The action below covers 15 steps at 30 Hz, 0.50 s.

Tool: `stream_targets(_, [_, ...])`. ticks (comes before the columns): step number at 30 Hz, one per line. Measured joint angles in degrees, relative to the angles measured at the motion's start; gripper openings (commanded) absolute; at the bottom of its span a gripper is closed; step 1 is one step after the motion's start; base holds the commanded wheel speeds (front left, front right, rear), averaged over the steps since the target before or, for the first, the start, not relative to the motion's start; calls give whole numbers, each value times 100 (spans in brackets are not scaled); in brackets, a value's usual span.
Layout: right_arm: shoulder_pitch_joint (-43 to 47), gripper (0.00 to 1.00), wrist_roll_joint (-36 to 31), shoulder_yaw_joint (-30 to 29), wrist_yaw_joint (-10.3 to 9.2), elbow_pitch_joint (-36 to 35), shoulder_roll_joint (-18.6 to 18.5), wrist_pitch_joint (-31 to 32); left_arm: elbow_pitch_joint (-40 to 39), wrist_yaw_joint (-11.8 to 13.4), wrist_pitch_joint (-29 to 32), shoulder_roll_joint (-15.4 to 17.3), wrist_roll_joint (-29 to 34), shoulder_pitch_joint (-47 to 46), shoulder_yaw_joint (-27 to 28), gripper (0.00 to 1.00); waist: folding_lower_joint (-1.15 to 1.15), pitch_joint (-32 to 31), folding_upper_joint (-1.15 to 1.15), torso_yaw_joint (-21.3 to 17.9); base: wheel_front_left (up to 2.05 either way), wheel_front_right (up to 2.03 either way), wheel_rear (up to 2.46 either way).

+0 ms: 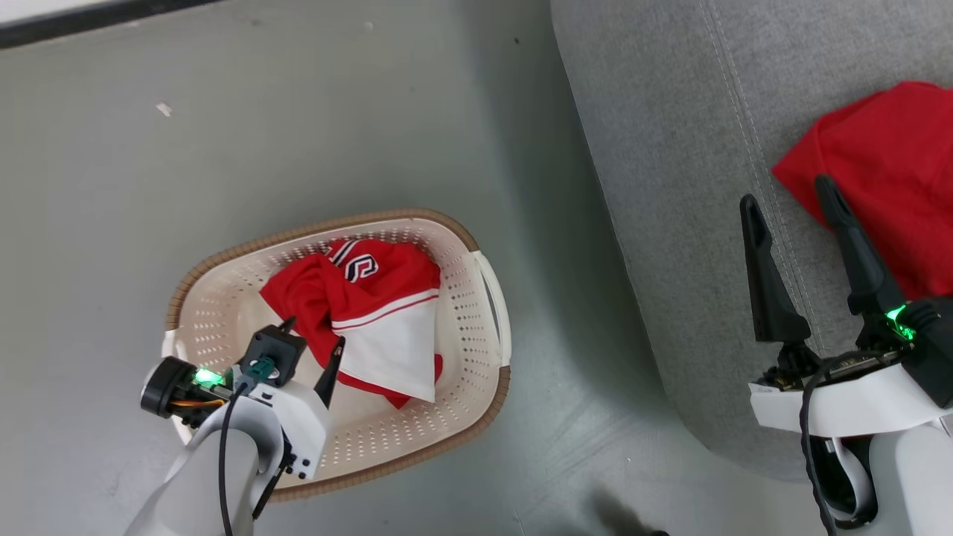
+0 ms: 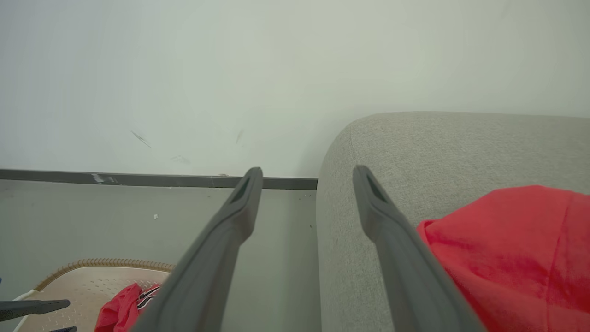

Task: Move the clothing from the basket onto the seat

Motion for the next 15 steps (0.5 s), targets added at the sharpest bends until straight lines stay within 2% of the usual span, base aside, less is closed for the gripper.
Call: stream_targets(15, [-496, 100, 163, 202, 0, -9, -2, -43, 501, 171, -99, 277, 0, -493, 226, 100, 0, 664, 0, -443, 0, 0, 0])
